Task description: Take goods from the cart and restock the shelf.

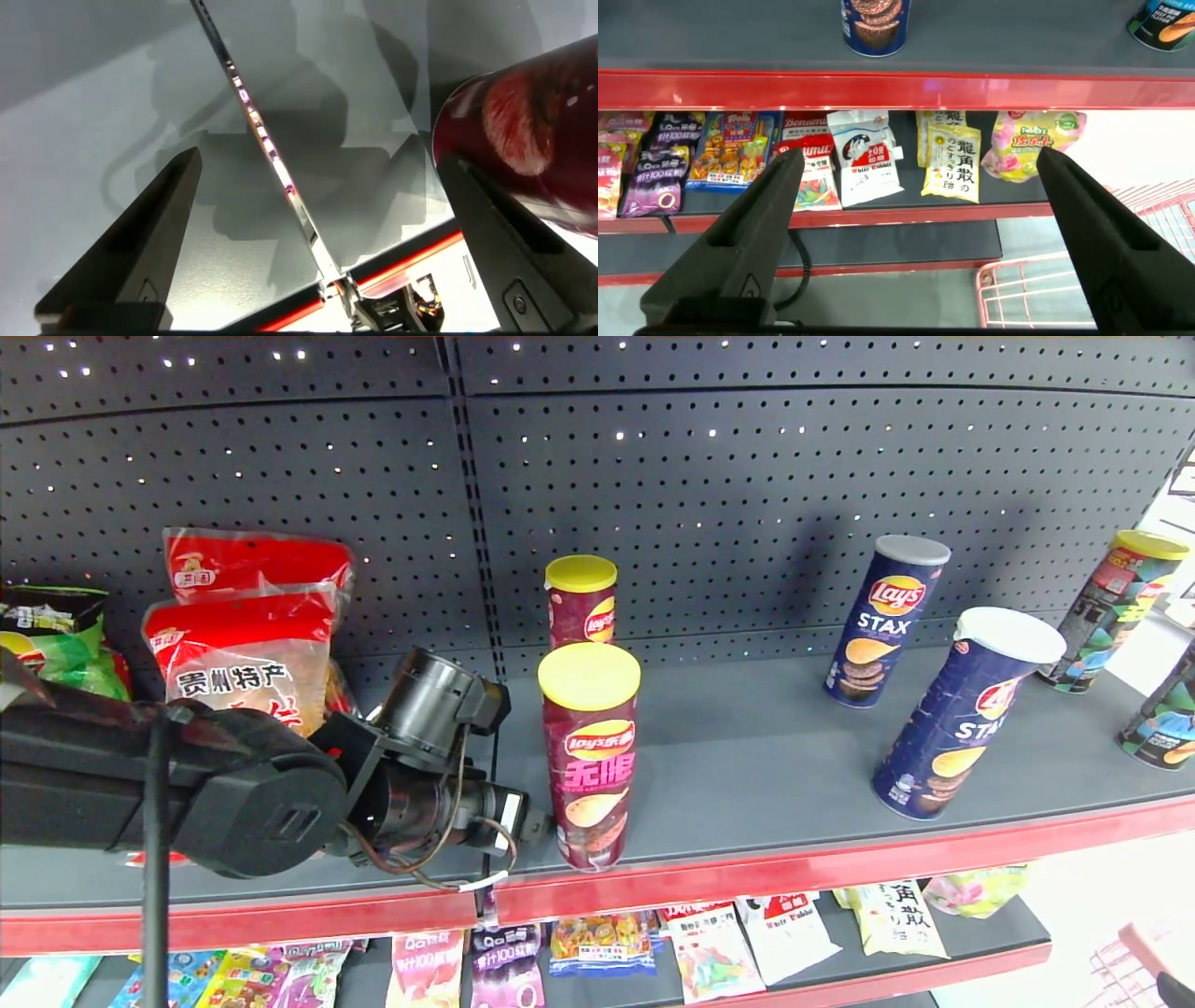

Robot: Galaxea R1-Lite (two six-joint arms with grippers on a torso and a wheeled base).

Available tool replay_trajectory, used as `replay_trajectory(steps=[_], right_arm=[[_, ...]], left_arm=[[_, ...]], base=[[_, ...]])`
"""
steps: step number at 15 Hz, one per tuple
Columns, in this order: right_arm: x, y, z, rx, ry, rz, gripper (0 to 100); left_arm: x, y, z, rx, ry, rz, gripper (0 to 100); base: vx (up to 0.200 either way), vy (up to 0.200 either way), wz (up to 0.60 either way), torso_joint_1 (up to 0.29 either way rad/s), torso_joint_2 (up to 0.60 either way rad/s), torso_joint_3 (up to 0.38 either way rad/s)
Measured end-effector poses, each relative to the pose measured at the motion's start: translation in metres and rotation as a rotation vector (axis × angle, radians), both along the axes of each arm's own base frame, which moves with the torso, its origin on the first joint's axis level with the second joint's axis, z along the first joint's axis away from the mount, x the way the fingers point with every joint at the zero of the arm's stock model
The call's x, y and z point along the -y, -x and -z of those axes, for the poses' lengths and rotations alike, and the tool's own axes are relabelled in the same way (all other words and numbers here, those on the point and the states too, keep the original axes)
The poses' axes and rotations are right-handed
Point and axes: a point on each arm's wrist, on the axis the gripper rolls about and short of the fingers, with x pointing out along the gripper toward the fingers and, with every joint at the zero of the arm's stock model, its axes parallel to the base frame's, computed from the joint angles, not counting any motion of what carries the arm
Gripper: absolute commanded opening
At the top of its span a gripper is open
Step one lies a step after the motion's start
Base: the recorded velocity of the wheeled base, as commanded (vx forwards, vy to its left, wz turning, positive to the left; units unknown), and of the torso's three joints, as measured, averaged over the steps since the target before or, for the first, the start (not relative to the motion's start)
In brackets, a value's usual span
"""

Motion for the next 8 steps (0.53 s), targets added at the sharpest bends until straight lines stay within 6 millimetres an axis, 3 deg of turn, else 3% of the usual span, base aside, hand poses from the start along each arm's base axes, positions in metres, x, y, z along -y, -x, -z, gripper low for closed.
replay_trajectory(steps=[8], right_arm=[[0.0001, 0.0006, -0.0001, 0.004, -0.001, 0.001, 100]], left_arm=[[0.0017, 0.0009, -0.0003, 0.006, -0.005, -0.004, 100]], base=[[0.000, 0.000, 0.00, 0.000, 0.00, 0.000]])
